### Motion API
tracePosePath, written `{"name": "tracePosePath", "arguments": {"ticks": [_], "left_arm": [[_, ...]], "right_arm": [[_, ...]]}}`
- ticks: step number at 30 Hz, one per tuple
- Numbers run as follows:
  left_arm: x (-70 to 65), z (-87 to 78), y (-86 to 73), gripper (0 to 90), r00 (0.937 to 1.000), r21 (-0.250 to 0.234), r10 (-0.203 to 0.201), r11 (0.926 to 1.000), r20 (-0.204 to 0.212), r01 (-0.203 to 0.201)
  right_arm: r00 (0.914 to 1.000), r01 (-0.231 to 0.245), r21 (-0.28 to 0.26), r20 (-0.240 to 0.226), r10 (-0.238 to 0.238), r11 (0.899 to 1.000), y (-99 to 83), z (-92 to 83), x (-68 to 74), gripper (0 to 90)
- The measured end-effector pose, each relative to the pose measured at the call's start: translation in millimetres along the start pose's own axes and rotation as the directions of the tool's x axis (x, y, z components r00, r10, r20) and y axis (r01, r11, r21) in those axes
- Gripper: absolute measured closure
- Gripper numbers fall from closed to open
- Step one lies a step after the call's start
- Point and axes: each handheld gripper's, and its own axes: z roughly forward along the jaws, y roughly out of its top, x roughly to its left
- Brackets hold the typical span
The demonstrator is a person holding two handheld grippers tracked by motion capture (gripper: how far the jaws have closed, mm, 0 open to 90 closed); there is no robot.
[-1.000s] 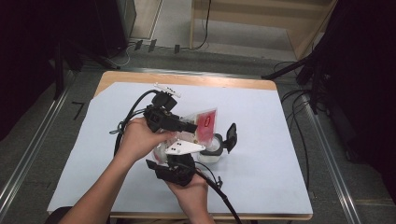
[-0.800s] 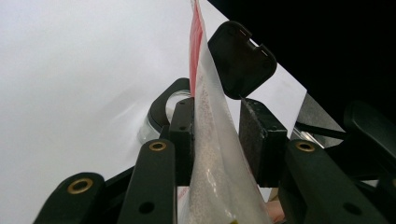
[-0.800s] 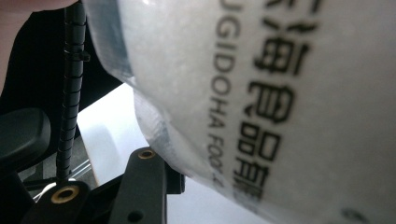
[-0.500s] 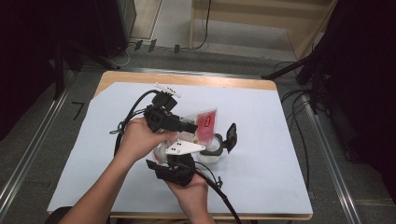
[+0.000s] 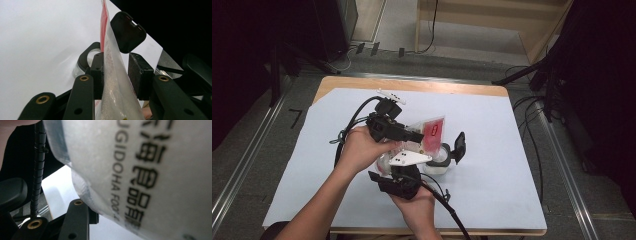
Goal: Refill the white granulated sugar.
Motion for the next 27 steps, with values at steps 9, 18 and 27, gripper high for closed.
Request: {"name": "tracePosePath", "arguments": {"ticks": [9,18,27], "left_arm": [[-0.6,-0.2,-0.1,67.3,1.0,0.002,0.0,1.0,0.003,0.0],[-0.6,-0.2,-0.1,67.3,1.0,0.002,-0.002,1.0,0.003,0.002],[-0.7,-0.2,-0.1,67.0,1.0,0.003,0.0,1.0,0.0,0.0]], "right_arm": [[1.0,-0.003,-0.001,-0.002,0.003,1.0,0.1,0.2,0.2,63.2],[1.0,0.007,0.003,-0.003,-0.007,1.0,0.0,0.2,0.2,63.0],[0.9999,0.011,0.002,-0.002,-0.011,1.0,-0.1,0.3,0.2,63.1]]}}
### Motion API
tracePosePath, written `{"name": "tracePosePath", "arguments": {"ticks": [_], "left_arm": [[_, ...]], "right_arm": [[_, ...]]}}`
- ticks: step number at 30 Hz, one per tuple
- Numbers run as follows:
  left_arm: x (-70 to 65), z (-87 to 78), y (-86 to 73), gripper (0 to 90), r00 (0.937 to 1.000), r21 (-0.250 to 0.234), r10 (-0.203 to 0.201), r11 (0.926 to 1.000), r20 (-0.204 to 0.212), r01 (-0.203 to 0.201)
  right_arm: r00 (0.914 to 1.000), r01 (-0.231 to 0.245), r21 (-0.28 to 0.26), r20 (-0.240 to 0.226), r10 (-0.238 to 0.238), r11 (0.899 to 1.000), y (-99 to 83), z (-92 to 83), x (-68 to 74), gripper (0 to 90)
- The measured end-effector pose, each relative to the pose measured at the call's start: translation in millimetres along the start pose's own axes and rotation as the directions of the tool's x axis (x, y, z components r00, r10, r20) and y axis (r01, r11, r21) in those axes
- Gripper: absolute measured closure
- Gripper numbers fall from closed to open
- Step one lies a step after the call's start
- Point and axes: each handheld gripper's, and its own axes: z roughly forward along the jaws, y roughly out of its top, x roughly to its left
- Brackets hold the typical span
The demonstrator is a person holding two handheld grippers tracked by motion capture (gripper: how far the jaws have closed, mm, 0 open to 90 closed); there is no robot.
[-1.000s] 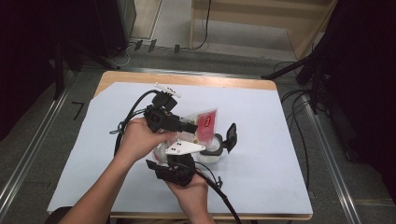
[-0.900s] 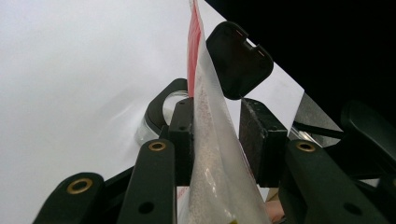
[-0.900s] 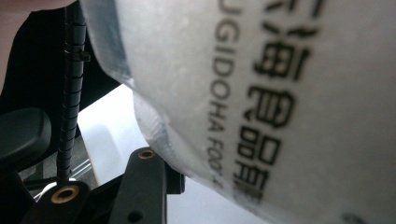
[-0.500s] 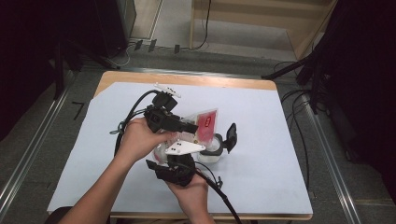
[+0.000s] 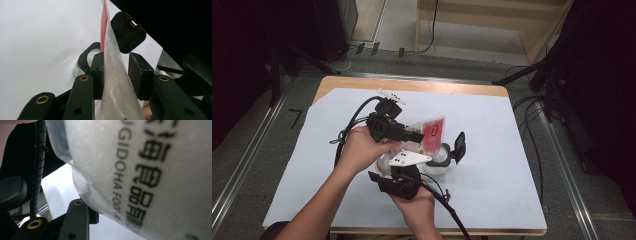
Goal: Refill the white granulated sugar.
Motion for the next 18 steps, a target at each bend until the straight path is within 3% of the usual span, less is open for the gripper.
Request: {"name": "tracePosePath", "arguments": {"ticks": [18], "left_arm": [[0.8,-0.4,-0.1,66.9,1.0,-0.002,0.003,1.0,0.0,-0.003]], "right_arm": [[0.9996,0.027,0.002,0.002,-0.027,1.0,-0.7,0.4,0.2,63.2]]}}
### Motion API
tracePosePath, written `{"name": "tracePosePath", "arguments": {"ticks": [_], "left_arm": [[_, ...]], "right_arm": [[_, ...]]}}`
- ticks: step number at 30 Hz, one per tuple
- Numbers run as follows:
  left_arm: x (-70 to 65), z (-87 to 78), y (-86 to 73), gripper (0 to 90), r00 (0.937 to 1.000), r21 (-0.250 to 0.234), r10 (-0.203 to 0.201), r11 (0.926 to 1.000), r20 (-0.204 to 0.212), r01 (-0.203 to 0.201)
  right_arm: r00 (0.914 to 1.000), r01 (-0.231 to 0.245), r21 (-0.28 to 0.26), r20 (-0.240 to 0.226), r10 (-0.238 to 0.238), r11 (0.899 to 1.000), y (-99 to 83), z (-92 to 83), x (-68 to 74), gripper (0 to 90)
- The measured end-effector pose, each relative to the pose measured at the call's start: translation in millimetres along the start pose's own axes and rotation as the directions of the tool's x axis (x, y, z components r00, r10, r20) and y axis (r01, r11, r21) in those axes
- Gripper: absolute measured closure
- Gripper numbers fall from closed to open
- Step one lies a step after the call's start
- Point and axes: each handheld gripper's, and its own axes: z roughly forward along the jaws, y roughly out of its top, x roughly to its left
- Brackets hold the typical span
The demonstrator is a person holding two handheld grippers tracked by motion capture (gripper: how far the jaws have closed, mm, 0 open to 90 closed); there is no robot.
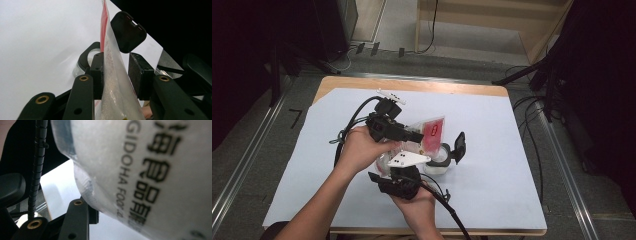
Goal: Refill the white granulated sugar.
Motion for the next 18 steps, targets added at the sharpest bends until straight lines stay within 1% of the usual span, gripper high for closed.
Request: {"name": "tracePosePath", "arguments": {"ticks": [9,13,15,18], "left_arm": [[-0.1,0.0,0.3,66.7,1.0,-0.006,-0.003,1.0,-0.001,0.003],[-0.5,0.4,0.2,66.3,1.0,-0.017,-0.002,0.9999,0.003,0.002],[-0.8,0.2,0.4,65.9,1.0,-0.016,0.005,0.9999,-0.003,-0.005],[-1.9,-0.3,0.6,65.9,1.0,-0.011,0.003,0.9999,-0.005,-0.003]], "right_arm": [[0.9998,-0.019,-0.004,-0.003,0.019,1.0,1.2,-0.5,-0.4,63.5],[0.9996,-0.027,-0.008,-0.006,0.026,1.0,1.5,-0.7,-0.7,63.5],[0.9994,-0.034,-0.011,-0.008,0.033,0.999,1.7,-1.0,-0.7,63.5],[0.9992,-0.038,-0.014,-0.01,0.038,0.999,1.8,-1.2,-0.9,63.6]]}}
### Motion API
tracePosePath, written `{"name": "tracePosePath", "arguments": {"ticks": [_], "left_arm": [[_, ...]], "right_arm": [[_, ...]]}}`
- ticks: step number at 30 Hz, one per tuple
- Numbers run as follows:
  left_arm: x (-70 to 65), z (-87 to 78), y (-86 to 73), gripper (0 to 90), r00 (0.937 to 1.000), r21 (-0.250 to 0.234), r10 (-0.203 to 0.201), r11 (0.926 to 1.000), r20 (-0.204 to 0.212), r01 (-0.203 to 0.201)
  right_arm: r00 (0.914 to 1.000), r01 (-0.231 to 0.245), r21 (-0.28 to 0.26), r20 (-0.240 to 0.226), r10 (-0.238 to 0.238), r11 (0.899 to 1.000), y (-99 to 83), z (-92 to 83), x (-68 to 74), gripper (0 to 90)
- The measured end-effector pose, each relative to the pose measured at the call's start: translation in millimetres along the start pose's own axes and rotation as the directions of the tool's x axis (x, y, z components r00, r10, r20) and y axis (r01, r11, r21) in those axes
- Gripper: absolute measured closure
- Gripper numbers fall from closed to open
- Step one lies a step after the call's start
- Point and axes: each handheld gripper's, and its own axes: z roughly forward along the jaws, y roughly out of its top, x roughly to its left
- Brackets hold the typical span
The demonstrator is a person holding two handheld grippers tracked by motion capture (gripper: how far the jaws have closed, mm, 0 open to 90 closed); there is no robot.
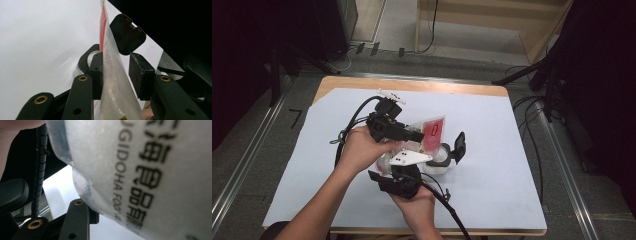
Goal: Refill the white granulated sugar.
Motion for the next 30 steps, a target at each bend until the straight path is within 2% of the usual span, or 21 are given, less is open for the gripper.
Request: {"name": "tracePosePath", "arguments": {"ticks": [13,30], "left_arm": [[-0.6,0.8,-0.5,66.1,1.0,-0.011,-0.001,0.9999,0.003,0.001],[-1.6,0.4,0.4,64.7,1.0,-0.016,-0.006,0.9999,0.001,0.006]], "right_arm": [[0.9996,0.027,0.006,0.011,-0.027,1.0,-0.7,0.3,1.0,63.1],[0.9999,-0.015,-0.015,-0.002,0.015,1.0,0.4,-1.0,0.5,63.8]]}}
